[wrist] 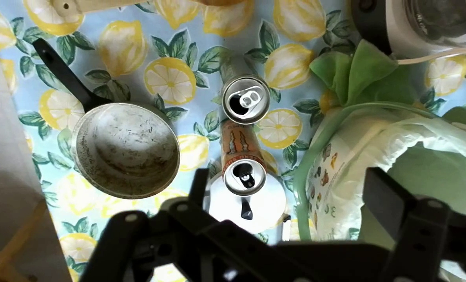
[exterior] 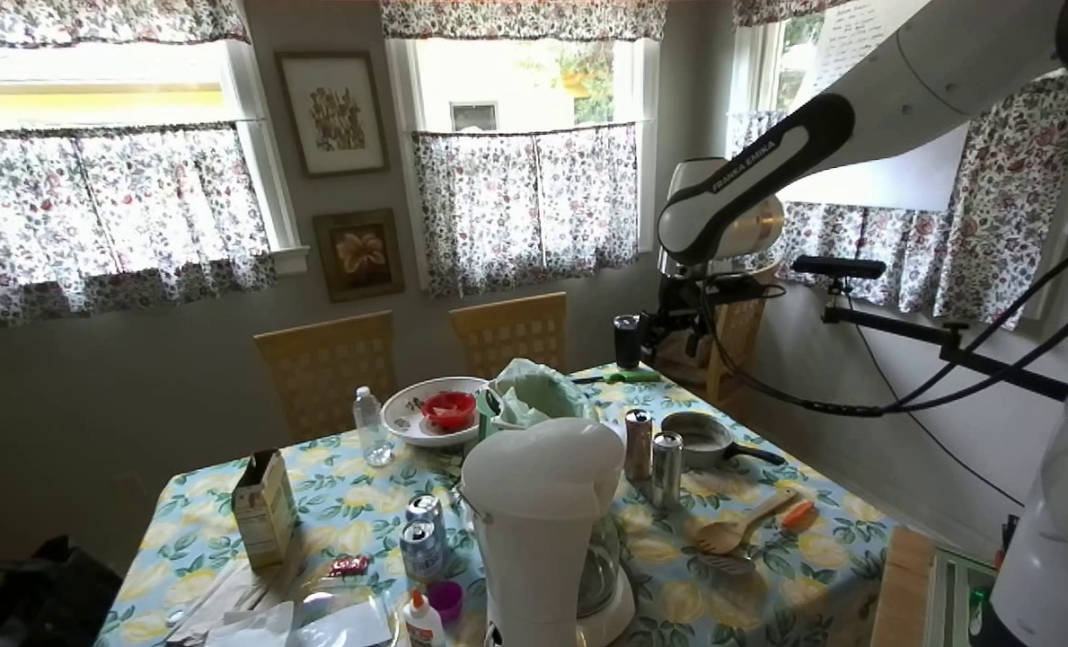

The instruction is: Put the orange can on top of the silver can.

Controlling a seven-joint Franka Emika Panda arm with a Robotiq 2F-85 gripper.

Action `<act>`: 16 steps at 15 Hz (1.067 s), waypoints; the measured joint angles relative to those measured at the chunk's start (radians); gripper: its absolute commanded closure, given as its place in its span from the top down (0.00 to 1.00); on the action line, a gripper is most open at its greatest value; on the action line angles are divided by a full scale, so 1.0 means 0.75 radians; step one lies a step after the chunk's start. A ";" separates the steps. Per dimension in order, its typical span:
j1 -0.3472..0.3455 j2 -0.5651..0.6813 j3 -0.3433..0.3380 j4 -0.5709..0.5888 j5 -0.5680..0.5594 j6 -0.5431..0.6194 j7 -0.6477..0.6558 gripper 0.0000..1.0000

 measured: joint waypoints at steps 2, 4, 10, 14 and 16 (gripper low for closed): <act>-0.007 0.070 -0.007 0.037 0.000 0.011 -0.037 1.00; -0.013 0.144 -0.012 0.079 -0.005 0.046 -0.077 1.00; -0.030 0.358 -0.012 0.183 -0.030 0.239 -0.208 1.00; -0.041 0.465 -0.001 0.242 -0.024 0.290 -0.267 1.00; -0.049 0.505 0.010 0.268 -0.022 0.292 -0.289 1.00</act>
